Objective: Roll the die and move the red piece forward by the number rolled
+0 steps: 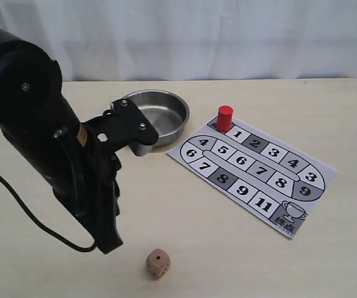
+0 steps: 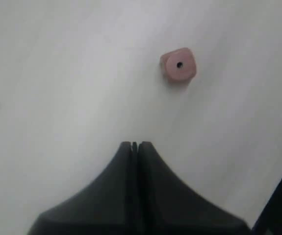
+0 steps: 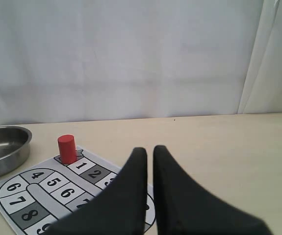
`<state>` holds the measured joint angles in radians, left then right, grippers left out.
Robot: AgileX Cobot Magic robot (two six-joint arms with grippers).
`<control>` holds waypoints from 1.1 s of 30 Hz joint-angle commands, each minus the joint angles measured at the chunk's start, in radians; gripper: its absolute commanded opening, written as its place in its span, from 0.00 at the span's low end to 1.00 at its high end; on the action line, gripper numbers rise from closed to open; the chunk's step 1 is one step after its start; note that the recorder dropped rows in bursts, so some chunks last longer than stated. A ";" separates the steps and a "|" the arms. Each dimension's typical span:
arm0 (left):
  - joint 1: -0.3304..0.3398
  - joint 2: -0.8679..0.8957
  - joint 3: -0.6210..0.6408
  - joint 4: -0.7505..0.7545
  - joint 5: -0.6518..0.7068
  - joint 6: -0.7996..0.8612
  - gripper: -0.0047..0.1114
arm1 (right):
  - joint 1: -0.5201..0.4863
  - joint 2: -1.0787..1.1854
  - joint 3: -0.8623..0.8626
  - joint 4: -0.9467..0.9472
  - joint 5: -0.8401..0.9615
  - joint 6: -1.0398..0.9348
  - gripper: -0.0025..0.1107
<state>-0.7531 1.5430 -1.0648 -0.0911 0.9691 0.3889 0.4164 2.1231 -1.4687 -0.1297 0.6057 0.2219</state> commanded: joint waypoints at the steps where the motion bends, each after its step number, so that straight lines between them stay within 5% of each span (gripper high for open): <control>1: -0.064 0.035 -0.005 -0.022 -0.070 -0.012 0.04 | -0.006 0.007 0.003 0.002 -0.011 0.000 0.06; 22: -0.085 0.348 -0.005 -0.090 -0.134 0.050 0.04 | -0.006 0.007 0.003 0.002 -0.011 0.000 0.06; 33: -0.085 0.364 -0.005 -0.094 -0.114 0.077 0.04 | -0.006 0.007 0.003 0.002 -0.011 0.000 0.06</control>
<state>-0.8351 1.9051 -1.0663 -0.1771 0.8518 0.4553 0.4164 2.1231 -1.4687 -0.1297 0.6057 0.2219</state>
